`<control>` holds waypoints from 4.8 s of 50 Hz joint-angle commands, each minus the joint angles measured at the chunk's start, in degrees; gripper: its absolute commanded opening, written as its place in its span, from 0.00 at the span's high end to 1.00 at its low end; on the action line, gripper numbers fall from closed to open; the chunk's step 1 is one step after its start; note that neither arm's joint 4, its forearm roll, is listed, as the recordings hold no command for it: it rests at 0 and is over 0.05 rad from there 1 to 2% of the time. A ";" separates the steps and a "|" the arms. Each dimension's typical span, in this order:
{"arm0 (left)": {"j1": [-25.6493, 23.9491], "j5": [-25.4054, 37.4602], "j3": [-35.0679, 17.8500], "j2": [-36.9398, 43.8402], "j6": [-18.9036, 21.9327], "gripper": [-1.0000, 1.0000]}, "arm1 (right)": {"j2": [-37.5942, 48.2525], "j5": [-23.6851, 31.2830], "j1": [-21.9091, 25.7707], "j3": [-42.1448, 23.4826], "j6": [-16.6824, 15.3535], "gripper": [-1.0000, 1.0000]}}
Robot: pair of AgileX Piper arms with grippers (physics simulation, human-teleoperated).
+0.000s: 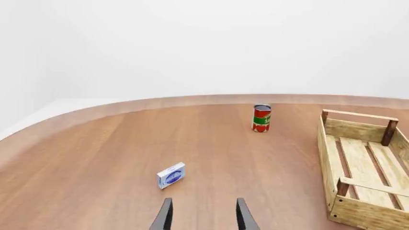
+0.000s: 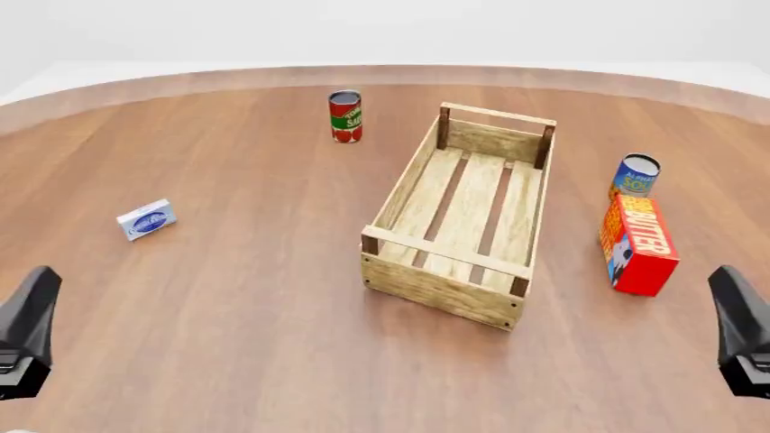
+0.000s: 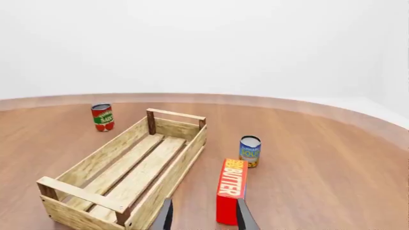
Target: Pick up the butter and put it in the tray.
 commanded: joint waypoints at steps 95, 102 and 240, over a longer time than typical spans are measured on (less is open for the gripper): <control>0.00 0.00 0.00 0.00 0.00 0.00 | 45.58 -35.29 -5.07 -0.76 -2.68 0.00; 0.00 0.00 0.00 0.00 0.00 0.00 | 50.92 -39.59 -5.66 -0.77 -2.77 0.00; 0.00 0.00 0.00 0.00 0.00 0.00 | 107.76 -69.71 -8.20 -13.57 -2.43 0.00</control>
